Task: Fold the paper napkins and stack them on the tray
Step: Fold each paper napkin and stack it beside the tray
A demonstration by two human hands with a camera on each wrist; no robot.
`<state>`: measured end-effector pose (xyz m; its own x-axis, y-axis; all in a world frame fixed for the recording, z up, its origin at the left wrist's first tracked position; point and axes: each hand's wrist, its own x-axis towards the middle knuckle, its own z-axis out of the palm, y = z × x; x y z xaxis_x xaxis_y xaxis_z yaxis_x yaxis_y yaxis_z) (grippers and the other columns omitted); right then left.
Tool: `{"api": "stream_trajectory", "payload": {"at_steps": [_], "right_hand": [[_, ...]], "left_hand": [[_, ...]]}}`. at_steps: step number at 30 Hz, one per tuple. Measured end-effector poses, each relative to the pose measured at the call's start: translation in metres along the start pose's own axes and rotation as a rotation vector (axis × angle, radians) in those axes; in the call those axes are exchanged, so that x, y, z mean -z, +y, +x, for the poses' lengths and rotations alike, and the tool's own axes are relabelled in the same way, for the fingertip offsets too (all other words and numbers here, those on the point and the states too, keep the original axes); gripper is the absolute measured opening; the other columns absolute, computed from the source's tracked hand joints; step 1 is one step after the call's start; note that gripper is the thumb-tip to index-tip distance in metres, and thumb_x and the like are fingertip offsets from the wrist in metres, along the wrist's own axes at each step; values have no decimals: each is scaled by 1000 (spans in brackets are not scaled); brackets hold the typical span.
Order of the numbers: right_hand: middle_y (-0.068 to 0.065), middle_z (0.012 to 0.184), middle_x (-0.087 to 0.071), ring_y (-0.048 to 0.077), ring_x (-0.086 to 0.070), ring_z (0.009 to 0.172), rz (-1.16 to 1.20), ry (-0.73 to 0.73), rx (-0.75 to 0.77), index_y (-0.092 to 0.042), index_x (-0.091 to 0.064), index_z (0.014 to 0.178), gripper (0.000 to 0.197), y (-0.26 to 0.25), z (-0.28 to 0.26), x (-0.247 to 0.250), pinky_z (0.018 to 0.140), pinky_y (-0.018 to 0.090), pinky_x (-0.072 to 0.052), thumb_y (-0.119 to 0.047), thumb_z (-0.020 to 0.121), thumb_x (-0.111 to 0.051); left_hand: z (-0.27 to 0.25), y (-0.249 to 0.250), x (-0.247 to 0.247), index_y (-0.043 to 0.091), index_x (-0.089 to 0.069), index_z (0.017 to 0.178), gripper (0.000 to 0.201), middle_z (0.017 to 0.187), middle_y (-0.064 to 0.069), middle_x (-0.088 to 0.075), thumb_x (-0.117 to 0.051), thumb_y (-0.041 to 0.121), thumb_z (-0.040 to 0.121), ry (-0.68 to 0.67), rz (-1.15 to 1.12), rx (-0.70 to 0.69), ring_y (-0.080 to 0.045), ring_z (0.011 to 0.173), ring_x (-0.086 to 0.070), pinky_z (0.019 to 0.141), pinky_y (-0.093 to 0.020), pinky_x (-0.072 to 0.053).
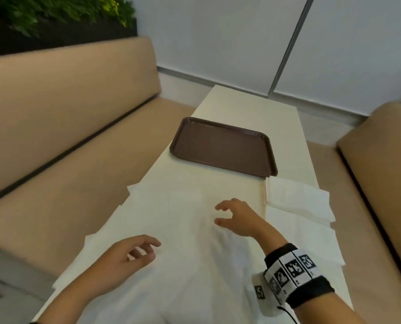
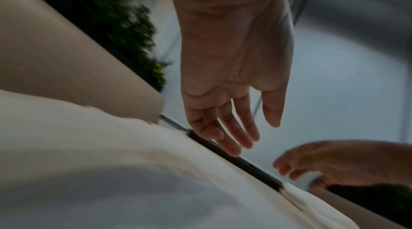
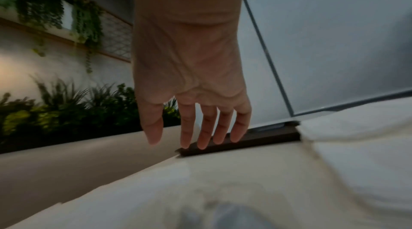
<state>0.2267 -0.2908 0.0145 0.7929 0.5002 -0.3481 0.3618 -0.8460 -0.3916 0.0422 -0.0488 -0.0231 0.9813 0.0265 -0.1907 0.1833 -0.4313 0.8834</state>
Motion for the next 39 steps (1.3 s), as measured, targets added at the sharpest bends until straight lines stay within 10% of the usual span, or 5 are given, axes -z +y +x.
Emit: {"api": "stream_trajectory", "payload": {"at_steps": [10,18,24,31,39], "right_hand": [[5,137,-37,26,-36,127,-185,-120,64,-19,-34,141,94,-75,39,-61,104,42,-38,-47,66,-82],[-2,108,-61,21,-54,105,-284,-51,90,-24,-53,114,50,-79,33,-69,90,36,-33,-40,73,-78],[-10,102,-66,13,-50,88,-383,-50,229,-26,-67,99,12,-88,-4,-24,86,34,-29,-28,90,-58],[-14,74,-68,-2,-62,67,-11,78,344,-30,-73,80,4,-118,-87,85,65,13,-47,-26,82,-73],[-3,82,-72,7,-66,71,600,346,308,-20,-73,90,24,-82,-119,123,63,18,-49,-34,71,-78]], "left_hand": [[-99,-68,71,44,-72,88,23,87,-10,-67,-75,44,66,395,-271,124,-4,66,-63,64,-6,-44],[-111,-79,74,47,-69,89,44,94,-9,-66,-61,61,48,467,-298,118,-17,81,-63,75,-22,-43],[-101,-55,72,46,-69,91,22,90,9,-70,-72,54,71,420,-271,35,-15,87,-61,73,-14,-46],[-39,22,65,38,-53,126,94,124,9,-64,-75,77,43,134,-439,-187,-7,120,-55,104,-33,-39],[-1,102,28,20,-69,106,71,109,-3,-72,-89,50,45,-60,-598,-204,-21,99,-69,71,-24,-56]]}}
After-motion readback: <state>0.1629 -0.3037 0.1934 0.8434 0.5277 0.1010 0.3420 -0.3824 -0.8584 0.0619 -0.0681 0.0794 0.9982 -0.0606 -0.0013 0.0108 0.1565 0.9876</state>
